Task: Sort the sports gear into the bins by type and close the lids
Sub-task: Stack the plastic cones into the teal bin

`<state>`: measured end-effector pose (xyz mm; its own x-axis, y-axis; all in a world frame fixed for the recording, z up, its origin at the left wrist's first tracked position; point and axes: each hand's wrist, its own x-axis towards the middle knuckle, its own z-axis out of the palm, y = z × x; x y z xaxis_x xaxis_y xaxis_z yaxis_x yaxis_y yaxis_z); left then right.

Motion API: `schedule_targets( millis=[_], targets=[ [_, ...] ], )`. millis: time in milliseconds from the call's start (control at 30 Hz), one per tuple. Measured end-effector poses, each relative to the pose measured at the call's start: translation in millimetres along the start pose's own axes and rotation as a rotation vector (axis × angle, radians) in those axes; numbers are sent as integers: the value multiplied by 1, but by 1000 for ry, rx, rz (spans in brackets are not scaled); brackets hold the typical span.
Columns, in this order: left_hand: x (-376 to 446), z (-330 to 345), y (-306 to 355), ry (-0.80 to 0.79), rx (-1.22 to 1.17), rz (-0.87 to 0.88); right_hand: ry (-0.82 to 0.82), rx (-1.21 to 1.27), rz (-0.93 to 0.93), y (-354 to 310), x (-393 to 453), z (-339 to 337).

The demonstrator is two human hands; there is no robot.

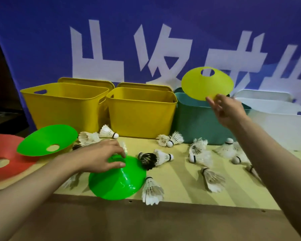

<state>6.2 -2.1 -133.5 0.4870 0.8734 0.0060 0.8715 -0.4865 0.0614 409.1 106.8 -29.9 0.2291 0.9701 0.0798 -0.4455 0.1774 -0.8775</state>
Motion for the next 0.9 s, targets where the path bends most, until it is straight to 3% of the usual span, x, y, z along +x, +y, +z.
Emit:
schedule_targets(
  millis=[100,300,467,600,733,900],
  targets=[
    [3,2,1,-100,45,-24,-67,-150,256,10,18,-29],
    [-2,-3,0,-161,46,-43,-181,-566,282,39,-19,-56],
    [-9,-11,2,-75,14,-34,-471,-961,79,65,-69,-32],
    [-20,-11,-4,-49,45,-74,-786,-1338,-383,97,-103,6],
    [-37,-11,-9,-15,36,-98,-1055,-1438,-662,132,-125,52],
    [-57,-12,-15,27,31,-134,-1235,-1713,-676,166,-143,116]
  ],
)
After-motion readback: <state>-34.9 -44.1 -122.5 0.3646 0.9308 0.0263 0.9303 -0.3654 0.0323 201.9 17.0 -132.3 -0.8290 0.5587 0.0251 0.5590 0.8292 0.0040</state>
